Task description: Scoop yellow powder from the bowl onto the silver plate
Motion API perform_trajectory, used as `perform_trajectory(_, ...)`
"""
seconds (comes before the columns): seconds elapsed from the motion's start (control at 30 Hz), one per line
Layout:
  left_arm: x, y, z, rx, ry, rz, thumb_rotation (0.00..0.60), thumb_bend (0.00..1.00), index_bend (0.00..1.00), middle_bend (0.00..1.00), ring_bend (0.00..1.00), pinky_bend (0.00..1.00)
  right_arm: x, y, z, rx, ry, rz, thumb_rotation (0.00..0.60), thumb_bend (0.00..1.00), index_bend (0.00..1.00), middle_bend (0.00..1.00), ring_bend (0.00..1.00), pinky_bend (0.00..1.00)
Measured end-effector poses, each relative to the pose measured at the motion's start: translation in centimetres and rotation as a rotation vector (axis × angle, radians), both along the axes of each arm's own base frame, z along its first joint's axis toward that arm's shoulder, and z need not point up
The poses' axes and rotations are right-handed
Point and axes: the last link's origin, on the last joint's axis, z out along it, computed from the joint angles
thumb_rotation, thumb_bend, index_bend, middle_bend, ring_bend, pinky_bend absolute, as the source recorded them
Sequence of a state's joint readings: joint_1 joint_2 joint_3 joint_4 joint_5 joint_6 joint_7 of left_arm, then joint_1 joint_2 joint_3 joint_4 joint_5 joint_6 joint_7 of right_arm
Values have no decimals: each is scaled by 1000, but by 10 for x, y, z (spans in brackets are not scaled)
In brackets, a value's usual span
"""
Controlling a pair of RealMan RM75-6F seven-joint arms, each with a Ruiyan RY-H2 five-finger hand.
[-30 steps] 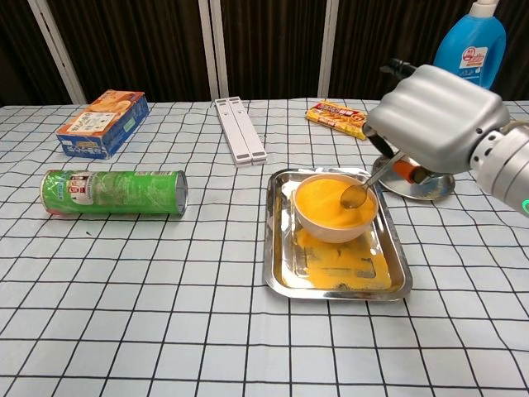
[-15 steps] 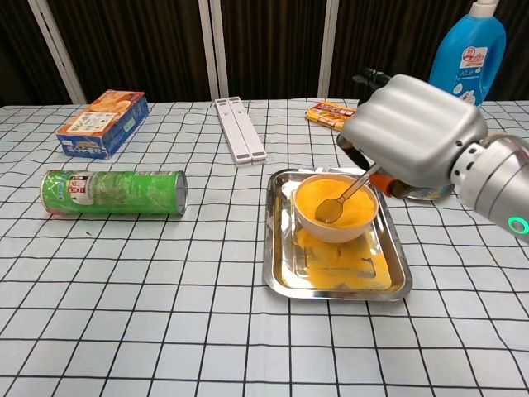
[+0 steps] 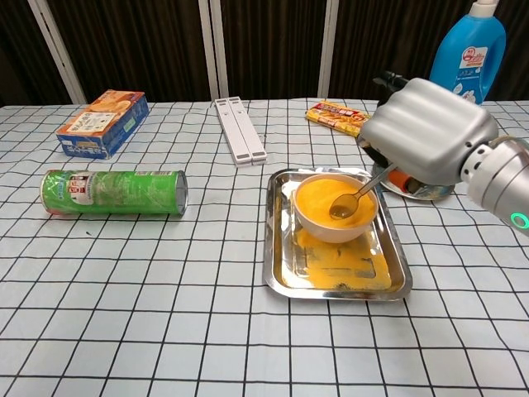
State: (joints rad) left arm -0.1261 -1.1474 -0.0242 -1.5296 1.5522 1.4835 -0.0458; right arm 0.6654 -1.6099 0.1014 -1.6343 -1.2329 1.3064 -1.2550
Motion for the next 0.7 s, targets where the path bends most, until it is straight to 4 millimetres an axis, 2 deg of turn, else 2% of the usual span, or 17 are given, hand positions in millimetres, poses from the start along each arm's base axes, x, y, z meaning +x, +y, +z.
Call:
perform_trajectory(0.33, 0, 0, 0, -1, 1, -1, 600, 0, 0, 0, 0, 0, -4, -4, 9, -30, 3, 3, 600, 609, 664, 640, 344, 0)
perform_trajectory(0.7, 1, 0, 0, 0, 2, -2, 600, 0, 0, 0, 0, 0, 14, 1, 16, -18, -51, 40, 600, 610, 665, 639, 344, 0)
